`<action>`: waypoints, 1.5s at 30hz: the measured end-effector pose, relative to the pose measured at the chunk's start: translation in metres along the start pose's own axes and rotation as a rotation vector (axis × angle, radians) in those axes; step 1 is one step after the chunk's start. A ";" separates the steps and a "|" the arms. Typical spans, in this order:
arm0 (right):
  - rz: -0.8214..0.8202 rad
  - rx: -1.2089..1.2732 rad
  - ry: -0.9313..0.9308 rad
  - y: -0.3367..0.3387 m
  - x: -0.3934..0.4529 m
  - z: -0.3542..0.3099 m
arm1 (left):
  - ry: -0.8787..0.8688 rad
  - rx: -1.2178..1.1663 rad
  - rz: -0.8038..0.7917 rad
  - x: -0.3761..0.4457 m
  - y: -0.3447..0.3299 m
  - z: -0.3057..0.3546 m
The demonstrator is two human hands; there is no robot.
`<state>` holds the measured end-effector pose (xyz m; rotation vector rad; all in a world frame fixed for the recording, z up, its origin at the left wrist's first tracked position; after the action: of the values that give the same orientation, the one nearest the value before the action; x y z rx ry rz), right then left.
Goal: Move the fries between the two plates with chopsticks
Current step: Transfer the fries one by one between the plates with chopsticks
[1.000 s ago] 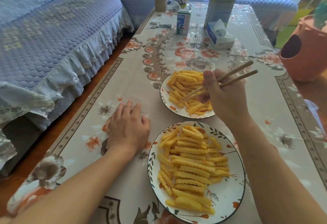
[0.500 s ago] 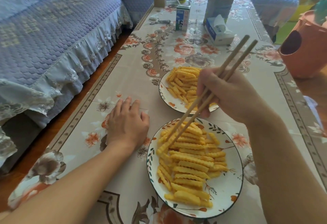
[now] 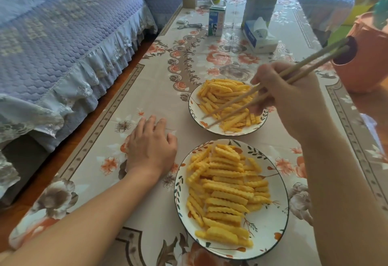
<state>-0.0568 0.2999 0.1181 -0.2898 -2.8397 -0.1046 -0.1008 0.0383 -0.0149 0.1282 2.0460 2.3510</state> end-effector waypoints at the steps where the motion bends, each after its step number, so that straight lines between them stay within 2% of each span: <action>1: 0.081 -0.028 0.004 0.002 0.003 0.005 | 0.000 0.001 -0.002 0.000 0.000 0.000; 3: 0.178 -0.085 -0.014 0.003 0.006 0.015 | -0.001 0.003 -0.003 -0.001 0.001 0.000; 7: 0.261 -0.108 -0.067 -0.003 0.006 0.032 | 0.001 0.006 0.003 0.000 0.000 0.000; 13: 0.242 -0.085 -0.026 -0.025 0.002 0.044 | -0.001 0.009 0.006 0.000 0.000 0.000; 19: 0.305 -0.052 -0.056 -0.032 0.000 0.050 | -0.002 0.012 0.004 -0.001 0.001 0.000; 27: 0.294 -0.004 -0.093 -0.027 0.003 0.044 | -0.002 0.005 0.000 -0.001 0.000 0.000; 32: 0.196 0.198 -0.224 -0.015 -0.005 0.011 | 0.002 0.006 -0.004 -0.001 0.001 0.000; 39: -0.127 0.019 -0.392 -0.026 -0.057 -0.042 | 0.001 -0.045 -0.021 -0.005 0.005 0.000; 41: -0.136 -0.023 -0.408 -0.033 -0.080 -0.047 | 0.001 -0.076 -0.025 -0.005 0.006 -0.001; 45: -0.053 -0.063 -0.388 -0.044 -0.117 -0.041 | 0.004 -0.236 -0.037 -0.003 0.012 -0.009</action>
<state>0.0550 0.2307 0.1219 -0.2736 -3.2350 -0.1651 -0.0980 0.0278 -0.0039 0.0797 1.7388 2.5466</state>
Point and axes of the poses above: each hand's wrist, its own x-axis towards the middle knuckle, its own y-axis out of the back of the hand, z = x × y, the point moved 1 cm from there along x, towards the middle knuckle, and after that the axes turned 5 degrees about x, right-handed, at the moved point
